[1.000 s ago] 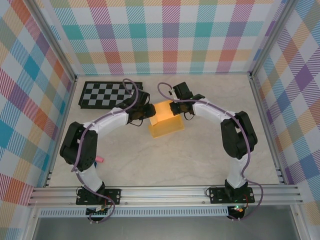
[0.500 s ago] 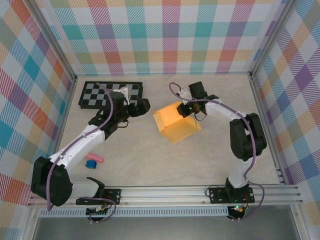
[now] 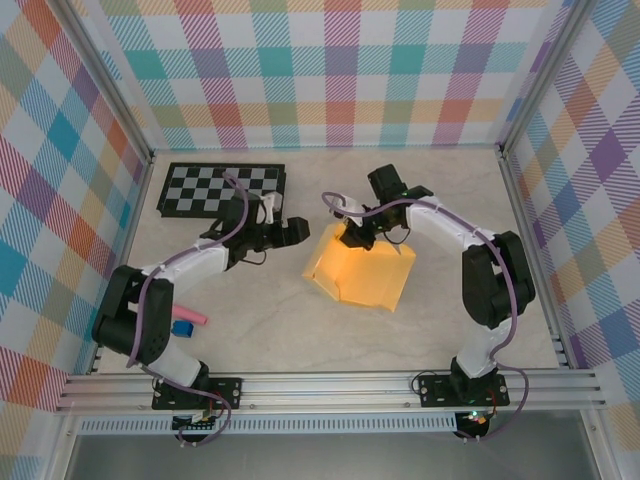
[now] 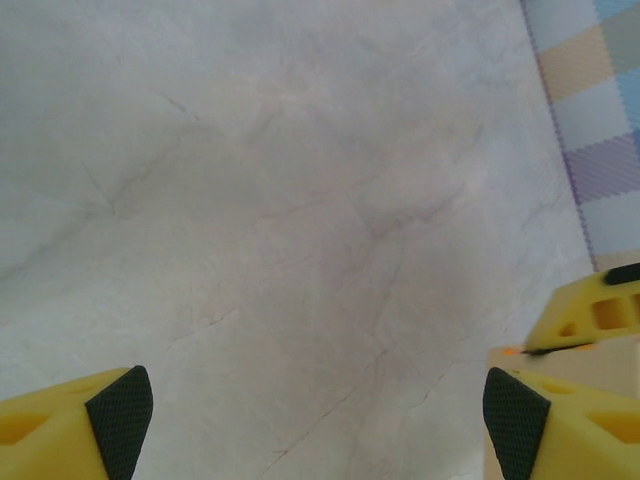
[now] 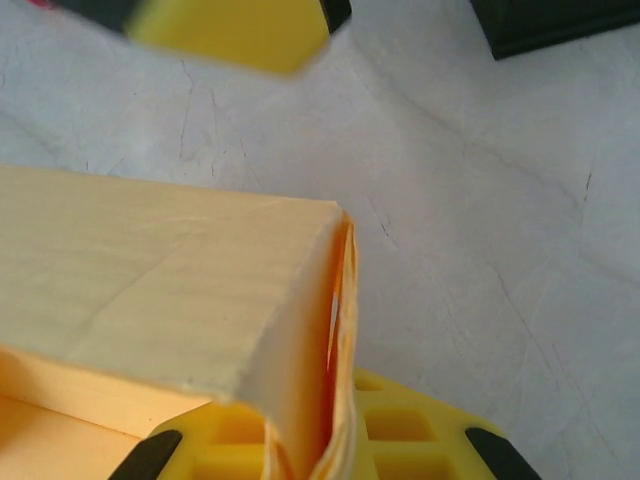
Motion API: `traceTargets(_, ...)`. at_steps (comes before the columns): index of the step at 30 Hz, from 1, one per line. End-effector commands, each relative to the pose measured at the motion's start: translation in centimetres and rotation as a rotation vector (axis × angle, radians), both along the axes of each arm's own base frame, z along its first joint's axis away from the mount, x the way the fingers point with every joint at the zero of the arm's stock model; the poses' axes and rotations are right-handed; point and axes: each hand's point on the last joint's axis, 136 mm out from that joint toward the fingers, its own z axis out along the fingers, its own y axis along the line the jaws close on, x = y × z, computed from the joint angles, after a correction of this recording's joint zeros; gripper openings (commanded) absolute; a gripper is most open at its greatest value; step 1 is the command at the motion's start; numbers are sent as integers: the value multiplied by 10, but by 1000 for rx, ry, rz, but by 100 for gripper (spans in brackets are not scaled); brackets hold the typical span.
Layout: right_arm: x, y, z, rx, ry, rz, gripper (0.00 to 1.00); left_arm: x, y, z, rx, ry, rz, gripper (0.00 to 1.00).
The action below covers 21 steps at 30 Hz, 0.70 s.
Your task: Fold the paper box
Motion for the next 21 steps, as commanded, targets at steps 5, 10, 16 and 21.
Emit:
traceTargets(5, -14, 15, -51, -193, -44, 200, 12, 0, -8, -18, 24, 10, 21, 88)
traceTargets(10, -13, 0, -86, -392, -117, 282, 13, 10, 22, -38, 62, 52, 151, 88)
traceTargets(16, -9, -1, -99, -481, -220, 325, 18, 14, 72, -60, 176, 126, 366, 88)
traceTargets(21, -4, 5, -106, -544, -294, 362, 20, 12, 104, -61, 237, 134, 507, 89)
